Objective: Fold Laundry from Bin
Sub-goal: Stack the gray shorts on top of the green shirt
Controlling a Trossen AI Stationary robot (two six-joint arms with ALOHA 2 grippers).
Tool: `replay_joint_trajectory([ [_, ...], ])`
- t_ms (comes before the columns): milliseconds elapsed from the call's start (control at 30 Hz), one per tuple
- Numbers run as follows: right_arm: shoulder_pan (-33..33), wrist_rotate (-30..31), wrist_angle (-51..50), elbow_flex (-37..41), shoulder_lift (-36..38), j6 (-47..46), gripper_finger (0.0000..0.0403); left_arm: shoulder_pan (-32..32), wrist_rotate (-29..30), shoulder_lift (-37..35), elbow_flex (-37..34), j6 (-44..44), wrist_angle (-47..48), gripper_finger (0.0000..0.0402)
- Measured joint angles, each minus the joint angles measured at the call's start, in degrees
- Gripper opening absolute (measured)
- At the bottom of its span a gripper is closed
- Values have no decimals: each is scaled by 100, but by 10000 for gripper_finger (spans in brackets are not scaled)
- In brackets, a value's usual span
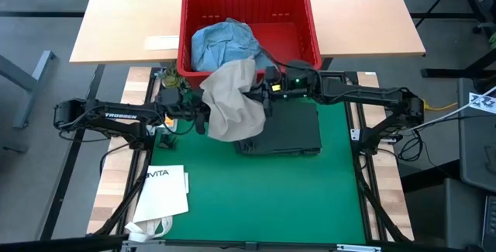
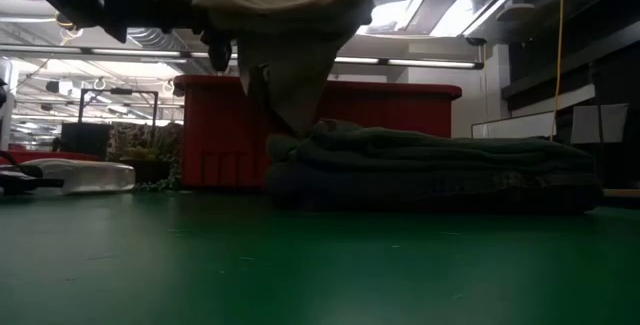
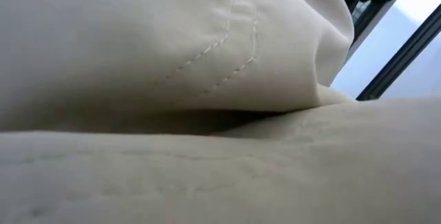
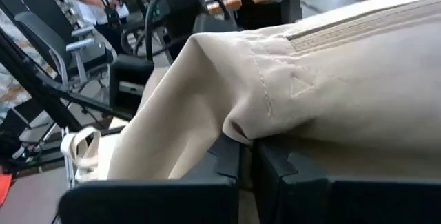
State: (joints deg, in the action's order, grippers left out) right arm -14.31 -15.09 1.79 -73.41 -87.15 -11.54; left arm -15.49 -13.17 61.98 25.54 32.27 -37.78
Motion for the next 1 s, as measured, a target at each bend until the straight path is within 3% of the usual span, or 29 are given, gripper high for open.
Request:
replay_joint_trajectory([
  [300,7,-57,-1153,0,43,158,14,250,151,2,-4,-136,678,78],
  [567,7,-32,-2419,0,239,159,14,778,840,76,-6,-300,929,78],
  [867,9,303,-2913,0,835,162,14,1008,1441,350,-9,-328,703,78],
  [1000,9,439,-3151,0,1121,162,14,1003,1582,507,-9,-582,173,78],
])
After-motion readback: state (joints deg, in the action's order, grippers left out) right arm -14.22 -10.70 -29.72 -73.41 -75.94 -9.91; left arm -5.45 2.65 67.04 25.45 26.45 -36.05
